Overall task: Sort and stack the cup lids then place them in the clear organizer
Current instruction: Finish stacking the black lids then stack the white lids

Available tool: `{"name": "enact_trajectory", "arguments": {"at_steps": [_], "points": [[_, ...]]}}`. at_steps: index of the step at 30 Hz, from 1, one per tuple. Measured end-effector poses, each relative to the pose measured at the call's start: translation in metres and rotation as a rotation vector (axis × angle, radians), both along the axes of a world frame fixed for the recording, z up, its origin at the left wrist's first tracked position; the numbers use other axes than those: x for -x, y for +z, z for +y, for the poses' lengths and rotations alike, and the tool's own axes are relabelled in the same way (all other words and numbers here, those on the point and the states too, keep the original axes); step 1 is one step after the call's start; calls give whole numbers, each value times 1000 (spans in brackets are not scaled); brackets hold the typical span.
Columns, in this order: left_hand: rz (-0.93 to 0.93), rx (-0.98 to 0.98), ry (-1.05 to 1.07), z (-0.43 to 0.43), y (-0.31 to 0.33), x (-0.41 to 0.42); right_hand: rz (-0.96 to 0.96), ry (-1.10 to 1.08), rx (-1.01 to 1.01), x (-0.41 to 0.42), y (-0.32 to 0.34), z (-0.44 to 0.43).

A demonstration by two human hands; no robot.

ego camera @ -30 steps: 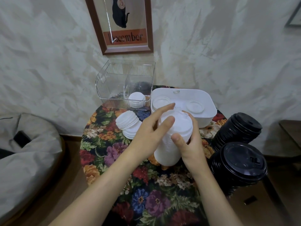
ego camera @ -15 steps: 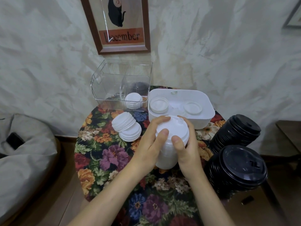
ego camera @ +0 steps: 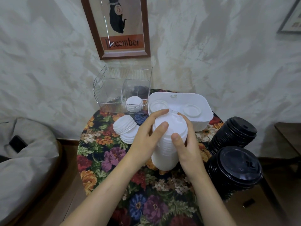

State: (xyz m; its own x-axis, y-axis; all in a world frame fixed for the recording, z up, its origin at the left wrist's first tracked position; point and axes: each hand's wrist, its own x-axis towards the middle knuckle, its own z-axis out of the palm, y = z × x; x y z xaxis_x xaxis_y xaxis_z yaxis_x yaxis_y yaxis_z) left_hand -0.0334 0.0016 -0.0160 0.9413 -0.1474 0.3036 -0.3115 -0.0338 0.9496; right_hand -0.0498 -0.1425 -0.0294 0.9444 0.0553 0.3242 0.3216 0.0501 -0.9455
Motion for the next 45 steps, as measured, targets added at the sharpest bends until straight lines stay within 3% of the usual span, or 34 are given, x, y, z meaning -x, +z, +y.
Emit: {"name": "enact_trajectory", "arguments": {"at_steps": [26,39,45], "points": [[2,-31,10,4,-10,11,26,-115,45,17,-18,-12],[414,107,27,18,-62,26,181,-31,41,42,-56,-20],[470,113,34,18,-71,34,222,-34,63,47,-67,-20]]}}
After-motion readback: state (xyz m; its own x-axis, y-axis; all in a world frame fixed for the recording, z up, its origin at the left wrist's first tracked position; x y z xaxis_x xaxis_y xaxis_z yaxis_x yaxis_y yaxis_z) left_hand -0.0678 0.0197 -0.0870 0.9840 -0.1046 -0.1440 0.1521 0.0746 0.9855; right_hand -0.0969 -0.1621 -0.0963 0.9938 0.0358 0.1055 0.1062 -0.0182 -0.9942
